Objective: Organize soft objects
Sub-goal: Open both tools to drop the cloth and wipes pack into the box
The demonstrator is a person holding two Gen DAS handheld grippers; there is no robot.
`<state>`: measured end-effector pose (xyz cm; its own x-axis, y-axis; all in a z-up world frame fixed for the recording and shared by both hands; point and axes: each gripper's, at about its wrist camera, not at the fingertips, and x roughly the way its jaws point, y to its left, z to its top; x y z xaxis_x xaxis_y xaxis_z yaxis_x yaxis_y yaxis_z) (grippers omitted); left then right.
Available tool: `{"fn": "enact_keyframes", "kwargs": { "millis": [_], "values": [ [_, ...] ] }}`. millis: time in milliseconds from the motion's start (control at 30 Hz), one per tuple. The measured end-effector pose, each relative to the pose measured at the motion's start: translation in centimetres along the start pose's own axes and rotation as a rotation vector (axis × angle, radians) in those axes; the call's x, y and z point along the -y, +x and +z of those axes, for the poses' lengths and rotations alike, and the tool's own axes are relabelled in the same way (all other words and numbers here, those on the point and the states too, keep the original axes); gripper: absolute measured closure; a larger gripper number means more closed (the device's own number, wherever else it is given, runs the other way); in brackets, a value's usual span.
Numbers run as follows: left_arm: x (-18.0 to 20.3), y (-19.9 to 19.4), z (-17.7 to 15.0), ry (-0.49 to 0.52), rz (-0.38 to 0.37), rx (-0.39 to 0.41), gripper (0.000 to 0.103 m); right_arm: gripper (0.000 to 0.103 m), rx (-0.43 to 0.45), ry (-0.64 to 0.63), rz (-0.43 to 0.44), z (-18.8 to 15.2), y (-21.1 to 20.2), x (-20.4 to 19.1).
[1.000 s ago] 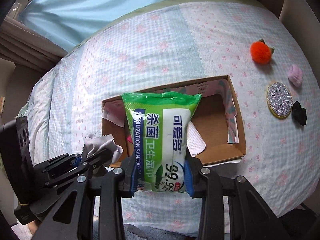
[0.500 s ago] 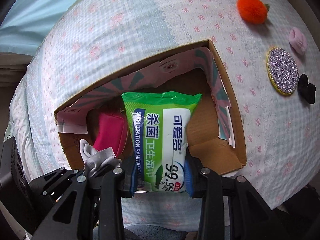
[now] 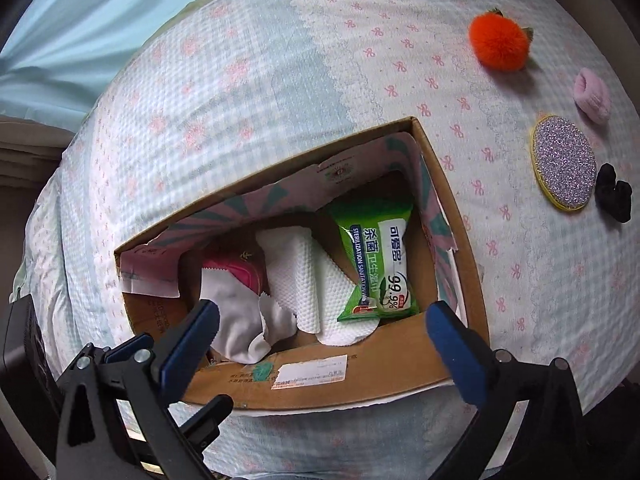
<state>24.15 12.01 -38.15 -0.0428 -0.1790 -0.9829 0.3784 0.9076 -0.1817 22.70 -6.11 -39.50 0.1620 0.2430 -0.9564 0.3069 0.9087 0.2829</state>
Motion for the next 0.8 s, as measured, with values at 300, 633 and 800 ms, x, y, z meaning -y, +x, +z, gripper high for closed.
{"fn": "enact_keyframes", "kwargs": {
  "millis": [300,633,800],
  "values": [
    [-0.9,-1.7,-0.6,-0.055,0.011,0.049,0.000,0.000,0.030,-0.032,-0.036,-1.4,-1.2,-0.7],
    [-0.3,-5.6,-3.0,-0.072,0.049,0.136,0.000,0.000,0.106,-0.114,-0.062,-3.8,-4.8,-1.6],
    [0.7,-7.4,-4.8,-0.084,0.065,0.177,0.000,0.000,0.162,-0.205,-0.112,-5.7,-7.8,-2.1]
  ]
}}
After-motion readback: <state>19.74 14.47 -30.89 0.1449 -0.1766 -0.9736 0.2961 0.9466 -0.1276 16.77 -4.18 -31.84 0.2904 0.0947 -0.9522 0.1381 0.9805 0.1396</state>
